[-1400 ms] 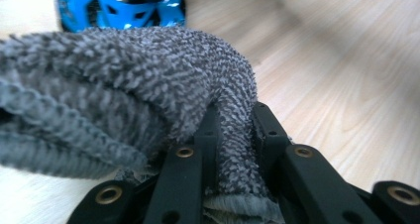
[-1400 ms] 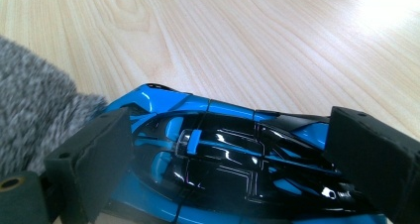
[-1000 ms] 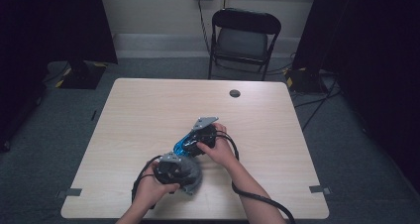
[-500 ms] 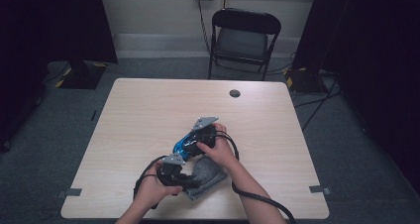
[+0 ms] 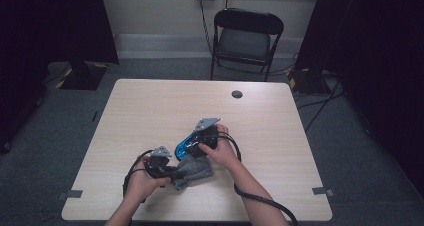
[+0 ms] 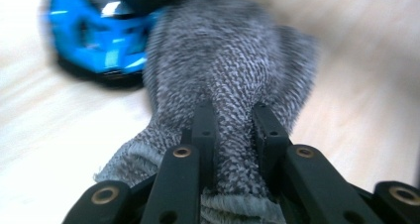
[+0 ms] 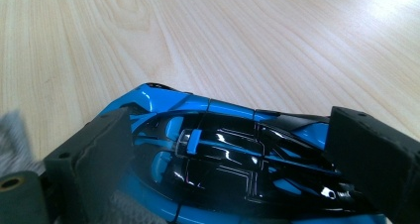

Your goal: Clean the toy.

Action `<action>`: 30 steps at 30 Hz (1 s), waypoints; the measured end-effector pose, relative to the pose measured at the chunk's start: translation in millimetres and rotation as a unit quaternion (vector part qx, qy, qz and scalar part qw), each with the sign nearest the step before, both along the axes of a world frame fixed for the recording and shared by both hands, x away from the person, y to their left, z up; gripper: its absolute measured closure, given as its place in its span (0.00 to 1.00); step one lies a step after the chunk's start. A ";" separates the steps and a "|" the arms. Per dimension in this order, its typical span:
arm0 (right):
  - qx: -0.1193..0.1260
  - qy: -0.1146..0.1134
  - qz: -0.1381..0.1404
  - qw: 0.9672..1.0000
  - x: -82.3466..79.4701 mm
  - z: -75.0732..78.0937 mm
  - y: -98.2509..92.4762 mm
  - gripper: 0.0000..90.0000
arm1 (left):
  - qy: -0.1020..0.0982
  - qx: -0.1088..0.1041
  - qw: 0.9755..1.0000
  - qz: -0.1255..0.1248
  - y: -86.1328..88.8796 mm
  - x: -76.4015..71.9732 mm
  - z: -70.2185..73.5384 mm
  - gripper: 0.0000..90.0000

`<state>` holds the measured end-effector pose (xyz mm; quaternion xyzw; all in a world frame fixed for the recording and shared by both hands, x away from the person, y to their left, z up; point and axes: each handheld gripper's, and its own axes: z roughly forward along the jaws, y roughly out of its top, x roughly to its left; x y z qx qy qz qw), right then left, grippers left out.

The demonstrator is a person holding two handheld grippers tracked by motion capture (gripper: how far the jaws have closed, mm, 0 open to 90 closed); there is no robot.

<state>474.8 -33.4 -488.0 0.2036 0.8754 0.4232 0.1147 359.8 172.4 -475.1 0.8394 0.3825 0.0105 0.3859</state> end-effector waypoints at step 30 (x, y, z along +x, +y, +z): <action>0.000 -0.001 0.000 1.000 -0.2 -0.1 0.0 0.05 | -0.036 0.078 0.991 0.106 51.4 23.5 4.4 0.85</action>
